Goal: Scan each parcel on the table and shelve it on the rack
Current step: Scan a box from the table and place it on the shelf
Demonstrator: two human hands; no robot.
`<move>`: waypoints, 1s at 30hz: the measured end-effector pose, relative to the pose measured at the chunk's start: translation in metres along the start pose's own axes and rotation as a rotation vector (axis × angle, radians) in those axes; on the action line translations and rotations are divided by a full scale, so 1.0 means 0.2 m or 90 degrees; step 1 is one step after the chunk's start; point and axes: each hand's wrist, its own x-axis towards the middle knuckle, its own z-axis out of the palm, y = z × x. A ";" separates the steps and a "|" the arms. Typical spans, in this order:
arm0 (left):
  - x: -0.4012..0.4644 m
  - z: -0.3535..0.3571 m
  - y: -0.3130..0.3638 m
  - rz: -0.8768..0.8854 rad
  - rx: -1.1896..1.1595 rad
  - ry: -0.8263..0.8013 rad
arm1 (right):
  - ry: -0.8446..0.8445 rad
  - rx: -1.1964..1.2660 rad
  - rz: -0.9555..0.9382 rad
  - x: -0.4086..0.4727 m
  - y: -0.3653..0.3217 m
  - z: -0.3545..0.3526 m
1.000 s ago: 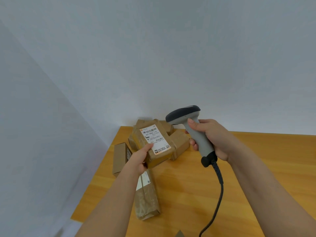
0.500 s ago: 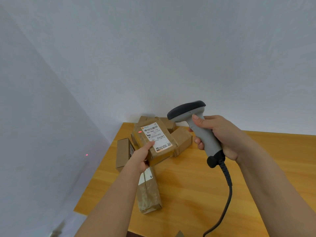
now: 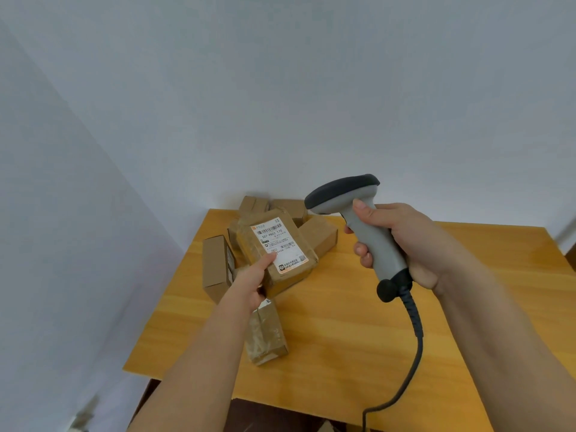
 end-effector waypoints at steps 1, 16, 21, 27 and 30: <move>-0.01 0.00 -0.01 0.004 0.004 0.002 | 0.001 0.002 -0.002 -0.01 0.01 0.00; -0.85 -0.27 -0.46 0.164 -0.259 0.112 | -0.141 -0.085 -0.053 -0.24 0.36 0.13; -1.27 -0.35 -0.80 0.222 -0.373 0.149 | -0.240 -0.097 -0.027 -0.46 0.63 0.27; -1.86 -0.56 -1.20 0.286 -0.402 0.232 | -0.392 -0.130 0.007 -0.95 0.86 0.53; -2.11 -0.67 -1.39 0.322 -0.412 0.253 | -0.427 -0.164 -0.026 -1.19 0.95 0.62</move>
